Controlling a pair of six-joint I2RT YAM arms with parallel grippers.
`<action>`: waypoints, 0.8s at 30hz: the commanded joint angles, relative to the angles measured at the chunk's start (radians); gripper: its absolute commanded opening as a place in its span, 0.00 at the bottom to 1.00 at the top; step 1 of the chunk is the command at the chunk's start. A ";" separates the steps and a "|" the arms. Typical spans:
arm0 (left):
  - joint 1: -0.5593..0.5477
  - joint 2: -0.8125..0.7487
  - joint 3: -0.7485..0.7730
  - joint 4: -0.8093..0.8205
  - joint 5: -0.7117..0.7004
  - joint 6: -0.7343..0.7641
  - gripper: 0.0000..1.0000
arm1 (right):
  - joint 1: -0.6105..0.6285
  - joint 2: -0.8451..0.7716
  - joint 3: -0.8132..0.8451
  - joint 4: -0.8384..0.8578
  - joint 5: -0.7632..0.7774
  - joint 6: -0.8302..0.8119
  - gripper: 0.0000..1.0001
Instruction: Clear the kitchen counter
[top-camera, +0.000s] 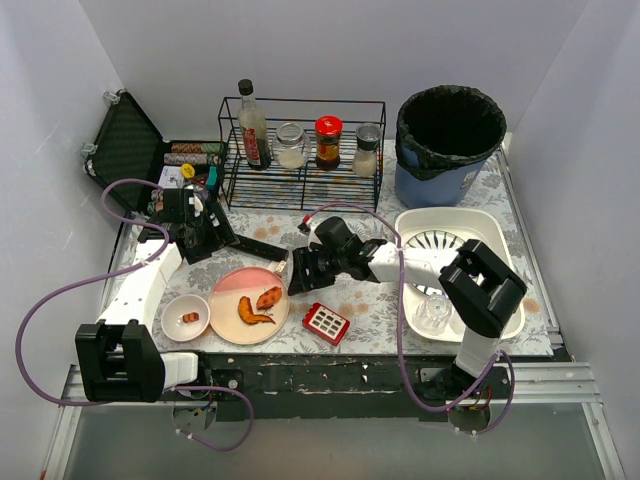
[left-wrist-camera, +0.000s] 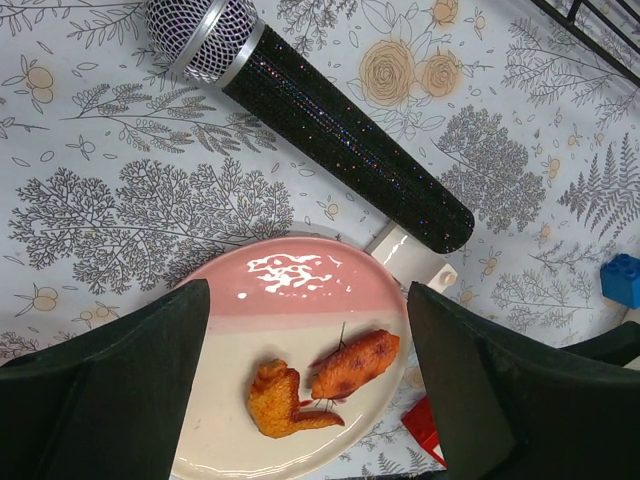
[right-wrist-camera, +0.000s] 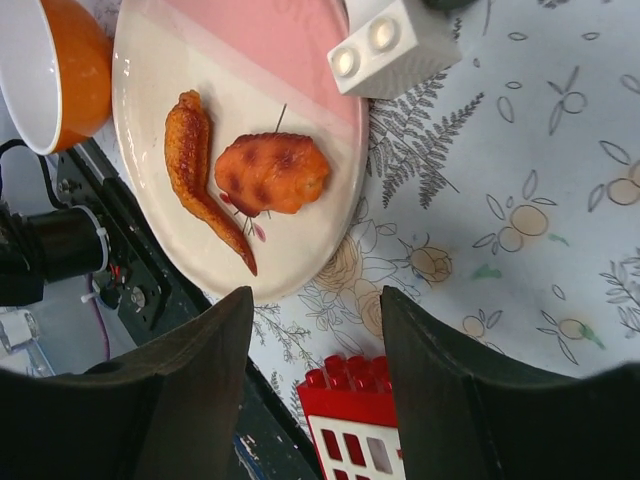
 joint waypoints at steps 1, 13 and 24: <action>0.003 -0.019 -0.012 0.012 0.022 0.017 0.80 | 0.020 0.038 0.002 0.085 -0.054 -0.002 0.61; 0.003 -0.011 -0.009 0.012 0.025 0.015 0.84 | 0.032 0.160 0.036 0.115 0.027 0.062 0.56; 0.003 -0.009 -0.013 0.017 0.028 0.010 0.85 | 0.041 0.228 0.102 0.075 0.022 0.068 0.46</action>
